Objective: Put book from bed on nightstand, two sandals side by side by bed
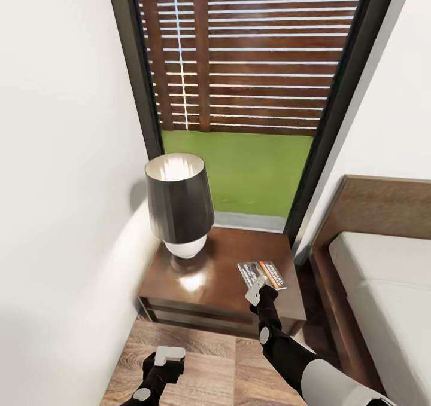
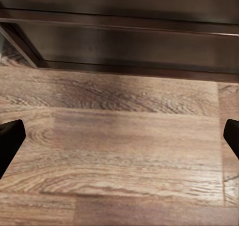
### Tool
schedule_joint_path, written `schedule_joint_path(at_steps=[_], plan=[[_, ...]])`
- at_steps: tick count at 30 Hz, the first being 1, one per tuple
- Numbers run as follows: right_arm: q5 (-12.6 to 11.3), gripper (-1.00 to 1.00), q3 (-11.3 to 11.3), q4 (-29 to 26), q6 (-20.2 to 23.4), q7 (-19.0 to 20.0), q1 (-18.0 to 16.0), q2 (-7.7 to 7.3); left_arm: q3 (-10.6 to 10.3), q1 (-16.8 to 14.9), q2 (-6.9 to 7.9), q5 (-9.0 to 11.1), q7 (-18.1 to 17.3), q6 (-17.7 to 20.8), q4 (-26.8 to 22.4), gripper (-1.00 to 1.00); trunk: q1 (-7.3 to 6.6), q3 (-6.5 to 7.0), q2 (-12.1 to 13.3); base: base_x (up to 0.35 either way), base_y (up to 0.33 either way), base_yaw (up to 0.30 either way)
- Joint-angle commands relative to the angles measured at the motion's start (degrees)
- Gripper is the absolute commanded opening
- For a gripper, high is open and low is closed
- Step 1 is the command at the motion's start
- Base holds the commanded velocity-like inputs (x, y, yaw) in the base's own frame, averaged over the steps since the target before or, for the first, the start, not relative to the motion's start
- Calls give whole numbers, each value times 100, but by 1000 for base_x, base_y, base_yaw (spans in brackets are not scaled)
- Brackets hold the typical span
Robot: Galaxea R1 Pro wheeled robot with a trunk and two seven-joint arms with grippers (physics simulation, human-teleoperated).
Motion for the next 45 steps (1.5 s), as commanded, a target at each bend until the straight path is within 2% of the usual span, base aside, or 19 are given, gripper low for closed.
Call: schedule_joint_path(at_steps=[1, 23, 33, 45], plan=[[44, -100, 22, 5, 31, -32, -6, 0, -51, -4, -2, 43, 27, -20, 5, 100, 22, -23, -44, 0, 0, 0], [44, -100, 22, 5, 30, -33, -7, 0, -68, -4, -18, 39, 44, -26, 5, 100, 505, -418, -926, 0, 0, 0], [44, -100, 22, 5, 22, -32, -5, 0, -68, -4, -18, 47, 69, -22, 5, 100, 505, -418, -926, 13, 0, 0], [44, -100, 22, 5, 23, -34, -7, 0, -68, -4, -18, 45, 71, -19, 5, 100, 505, -418, -926, 180, 0, 0]])
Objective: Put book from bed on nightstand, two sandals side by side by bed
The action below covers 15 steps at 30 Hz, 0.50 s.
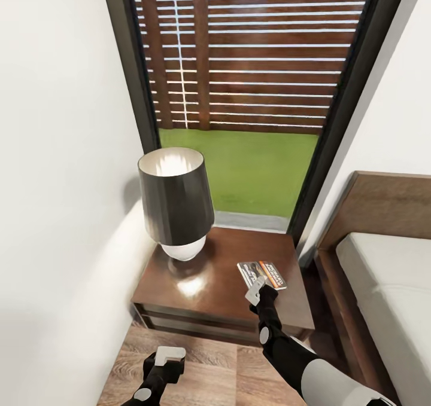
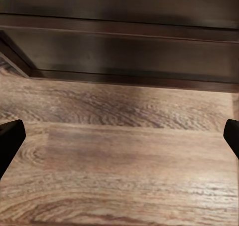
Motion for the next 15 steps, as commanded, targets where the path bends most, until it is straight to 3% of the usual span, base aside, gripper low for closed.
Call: schedule_joint_path(at_steps=[1, 6, 15], plan=[[38, -100, 21, 6, 29, -31, -6, 0, -50, -4, 0, 45, 27, -20, 5, 100, 0, -4, -2, 24, 0, 0], [38, -100, 21, 6, 29, -31, -5, 0, -50, -4, 0, 46, 25, -21, 5, 100, 0, -4, -2, 10, 0, 0], [38, -100, 21, 6, 28, -31, -2, 0, -50, -4, 0, 43, 27, -21, 5, 100, 197, -166, -363, 1, 0, 0]])
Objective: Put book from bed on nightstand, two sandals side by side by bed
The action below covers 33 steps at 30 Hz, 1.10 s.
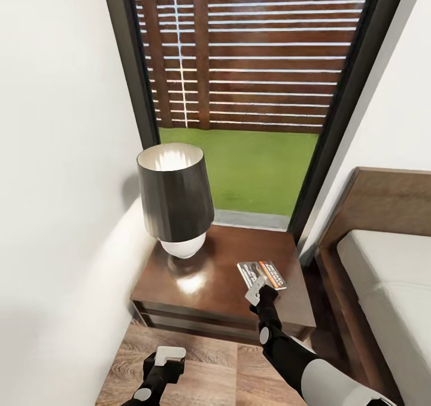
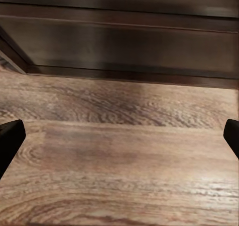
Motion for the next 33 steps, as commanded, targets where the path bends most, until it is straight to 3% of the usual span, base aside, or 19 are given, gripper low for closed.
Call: schedule_joint_path(at_steps=[1, 24, 28, 29, 33], plan=[[45, -100, 22, 4, 30, -32, -6, 0, -51, -4, 0, 45, 25, -20, 5, 100, 22, -23, -43, 0, 0, 0], [45, -100, 22, 4, 38, -30, -5, 0, -52, -4, -9, 40, 18, -20, 5, 100, 527, -435, -966, 0, 0, 0], [45, -100, 22, 4, 39, -31, -7, 0, -51, -4, -8, 41, 18, -20, 5, 100, 527, -435, -966, 0, 0, 0], [45, 100, 22, 4, 39, -30, -9, 0, -51, -4, -8, 41, 18, -20, 5, 100, 527, -435, -966, 0, 0, 0], [45, 100, 22, 4, 39, -29, -8, 0, -51, -4, -6, 41, 11, -20, 5, 100, 527, -435, -966, 0, 0, 0]])
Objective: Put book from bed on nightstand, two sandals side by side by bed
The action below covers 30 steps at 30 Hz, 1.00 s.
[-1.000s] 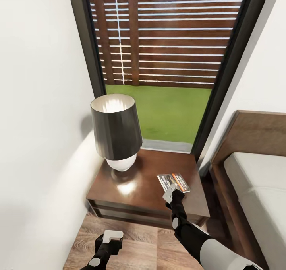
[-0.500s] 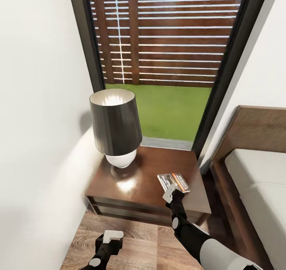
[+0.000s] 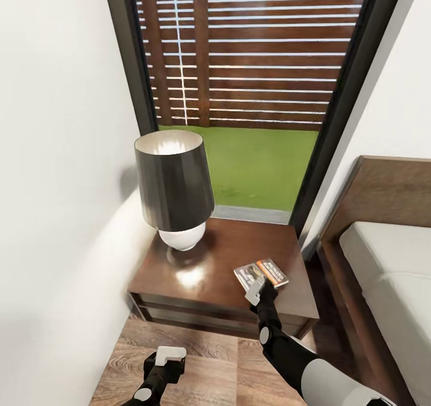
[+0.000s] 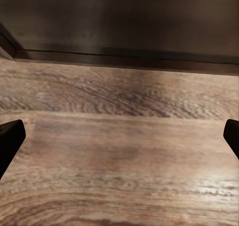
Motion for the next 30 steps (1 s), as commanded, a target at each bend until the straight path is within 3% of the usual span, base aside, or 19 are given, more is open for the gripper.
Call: schedule_joint_path(at_steps=[1, 6, 30], plan=[[40, 100, 20, 5, 31, -31, -3, 0, -50, -4, 1, 46, 26, -20, 5, 100, -1, -4, -2, 0, 0, 0], [40, 100, 20, 5, 31, -31, -2, 0, -51, -4, -3, 52, 26, -20, 5, 100, -1, -4, -2, -141, 0, 0], [40, 100, 20, 5, 2, -24, -5, 0, -50, -4, 2, 53, 12, -20, 12, 100, -1, -4, -2, -304, 0, 0]])
